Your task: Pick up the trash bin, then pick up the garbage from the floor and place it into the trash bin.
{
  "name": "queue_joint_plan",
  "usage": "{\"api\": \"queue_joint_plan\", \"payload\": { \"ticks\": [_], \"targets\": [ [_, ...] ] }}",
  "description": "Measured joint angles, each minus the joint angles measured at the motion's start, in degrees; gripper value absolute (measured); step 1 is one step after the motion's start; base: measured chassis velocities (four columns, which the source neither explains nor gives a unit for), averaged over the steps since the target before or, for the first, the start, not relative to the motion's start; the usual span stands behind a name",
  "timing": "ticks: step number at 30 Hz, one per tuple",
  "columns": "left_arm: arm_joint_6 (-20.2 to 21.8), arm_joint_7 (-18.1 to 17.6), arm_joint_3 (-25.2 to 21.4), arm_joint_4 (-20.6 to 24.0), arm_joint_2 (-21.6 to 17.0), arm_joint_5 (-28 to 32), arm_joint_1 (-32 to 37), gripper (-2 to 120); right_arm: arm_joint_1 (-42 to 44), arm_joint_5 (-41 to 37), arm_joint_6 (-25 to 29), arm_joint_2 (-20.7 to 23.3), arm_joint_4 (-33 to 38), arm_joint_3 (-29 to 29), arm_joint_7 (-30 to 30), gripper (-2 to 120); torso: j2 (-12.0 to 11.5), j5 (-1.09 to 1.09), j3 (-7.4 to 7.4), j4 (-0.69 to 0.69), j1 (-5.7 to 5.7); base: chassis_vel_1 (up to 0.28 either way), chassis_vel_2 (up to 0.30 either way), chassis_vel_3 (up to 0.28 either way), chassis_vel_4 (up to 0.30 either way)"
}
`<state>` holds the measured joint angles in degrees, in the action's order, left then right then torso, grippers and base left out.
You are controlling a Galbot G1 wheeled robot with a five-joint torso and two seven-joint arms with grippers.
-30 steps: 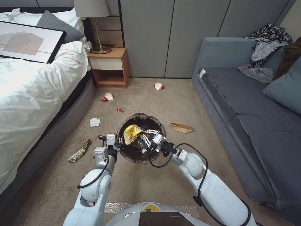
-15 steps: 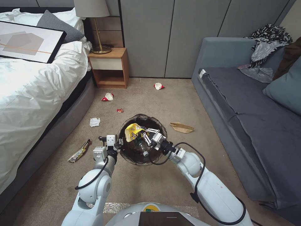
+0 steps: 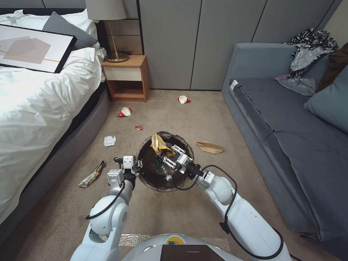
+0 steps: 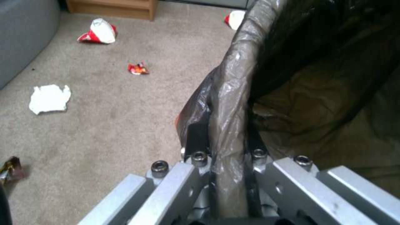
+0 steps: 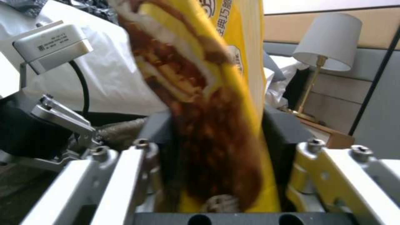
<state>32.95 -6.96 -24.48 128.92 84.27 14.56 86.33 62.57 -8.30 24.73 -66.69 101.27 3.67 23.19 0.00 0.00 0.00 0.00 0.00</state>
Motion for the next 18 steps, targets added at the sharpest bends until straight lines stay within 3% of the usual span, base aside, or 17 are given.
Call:
{"api": "queue_joint_plan", "payload": {
  "ticks": [2, 13, 18],
  "targets": [
    [0.2, 0.0, 0.0, 0.0, 0.0, 0.0, 0.0, 0, 0.0, 0.0, 0.1, 0.0, 0.0, 0.0, 0.1, 58, 0.0, 0.00, 0.00, 0.00, 0.00, 0.000, 0.000, 0.000, 0.000],
    [0.8, 0.0, 0.0, 0.3, 0.1, 0.1, 0.0, 0, -0.1, -0.1, 0.2, 0.7, 0.0, 0.2, 0.2, 97, 0.0, 0.00, 0.00, 0.00, 0.00, 0.000, 0.000, 0.000, 0.000],
    [0.9, 0.0, 0.0, 0.4, 0.1, 0.1, 0.0, 0, -0.1, -0.1, 0.1, 0.5, 0.1, 0.2, 0.2, 100, 0.0, 0.00, 0.00, 0.00, 0.00, 0.000, 0.000, 0.000, 0.000]
  ]
}}
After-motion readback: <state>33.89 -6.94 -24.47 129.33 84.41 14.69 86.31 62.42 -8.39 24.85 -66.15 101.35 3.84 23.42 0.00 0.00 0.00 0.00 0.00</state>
